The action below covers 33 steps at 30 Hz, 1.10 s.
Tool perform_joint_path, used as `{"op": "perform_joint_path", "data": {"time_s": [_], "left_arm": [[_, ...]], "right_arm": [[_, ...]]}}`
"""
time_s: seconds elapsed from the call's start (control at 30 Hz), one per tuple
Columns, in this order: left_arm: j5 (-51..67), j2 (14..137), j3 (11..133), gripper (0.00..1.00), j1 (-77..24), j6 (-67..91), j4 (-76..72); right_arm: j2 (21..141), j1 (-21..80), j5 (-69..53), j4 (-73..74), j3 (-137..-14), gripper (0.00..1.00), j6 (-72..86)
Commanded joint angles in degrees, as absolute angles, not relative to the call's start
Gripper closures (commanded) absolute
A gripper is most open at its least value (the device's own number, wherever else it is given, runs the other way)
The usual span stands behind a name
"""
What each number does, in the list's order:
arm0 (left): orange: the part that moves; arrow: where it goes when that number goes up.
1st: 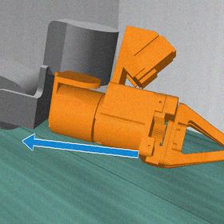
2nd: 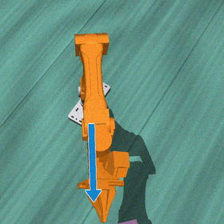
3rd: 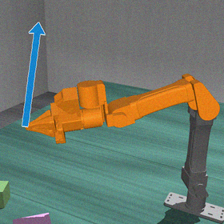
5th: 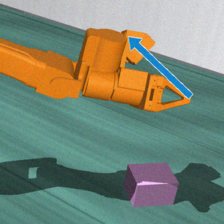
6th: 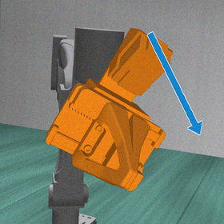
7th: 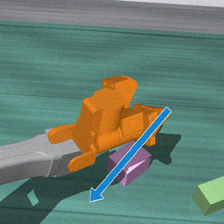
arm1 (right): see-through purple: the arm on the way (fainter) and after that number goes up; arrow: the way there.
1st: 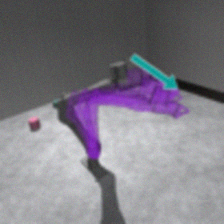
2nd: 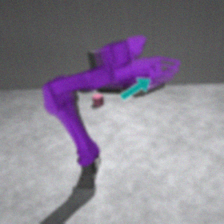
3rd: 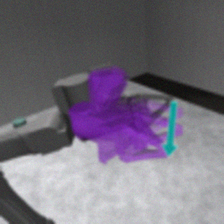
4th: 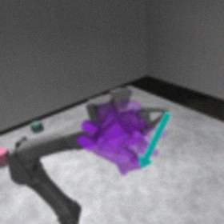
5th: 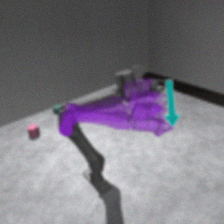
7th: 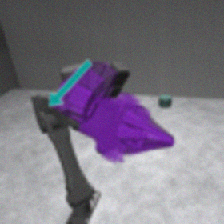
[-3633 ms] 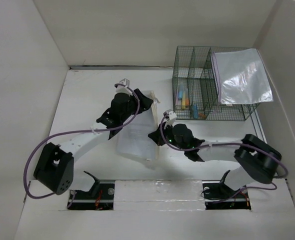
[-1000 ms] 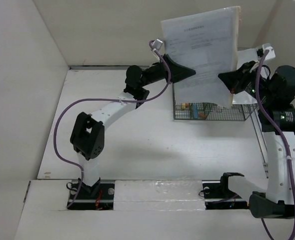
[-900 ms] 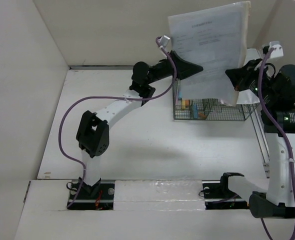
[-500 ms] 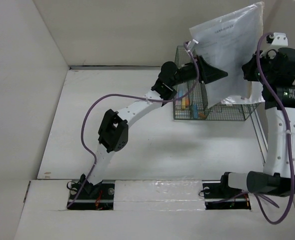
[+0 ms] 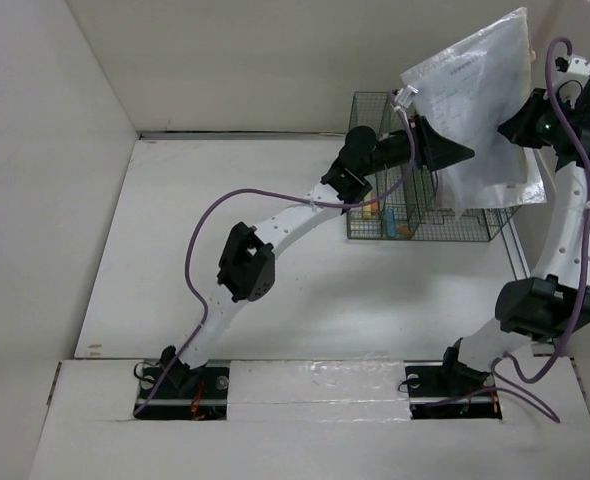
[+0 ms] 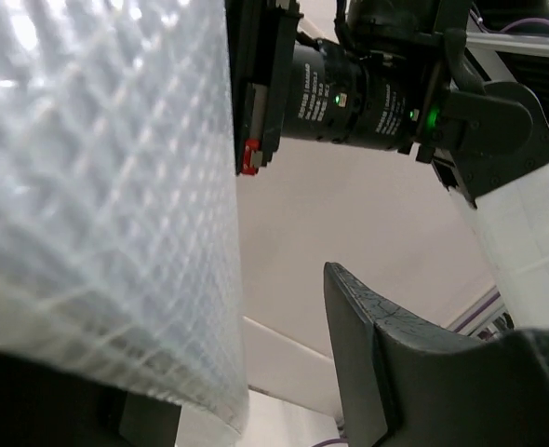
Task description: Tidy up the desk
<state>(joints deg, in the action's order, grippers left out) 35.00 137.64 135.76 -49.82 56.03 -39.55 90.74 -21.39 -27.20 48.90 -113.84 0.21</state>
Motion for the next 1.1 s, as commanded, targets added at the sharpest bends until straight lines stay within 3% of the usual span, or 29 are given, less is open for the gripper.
{"op": "perform_joint_path", "data": {"time_s": [0.0,0.47,0.73,1.07], "left_arm": [[36.1,134.7,134.8,0.49,-51.2,56.0,-44.1],[34.4,130.6,128.7,0.45,-51.2,49.7,-41.2],[32.3,121.1,112.0,0.44,-49.0,47.7,-44.7],[27.1,106.6,100.2,0.45,-44.8,41.0,-40.8]], "right_arm": [[93.6,-23.4,-26.4,49.0,-118.6,1.0,-1.3],[100.6,-26.5,-30.7,44.1,-114.3,1.0,3.4],[102.6,-26.5,-29.3,46.0,-117.4,1.0,3.6],[106.4,-26.5,-27.9,50.6,-123.4,1.0,4.7]]}}
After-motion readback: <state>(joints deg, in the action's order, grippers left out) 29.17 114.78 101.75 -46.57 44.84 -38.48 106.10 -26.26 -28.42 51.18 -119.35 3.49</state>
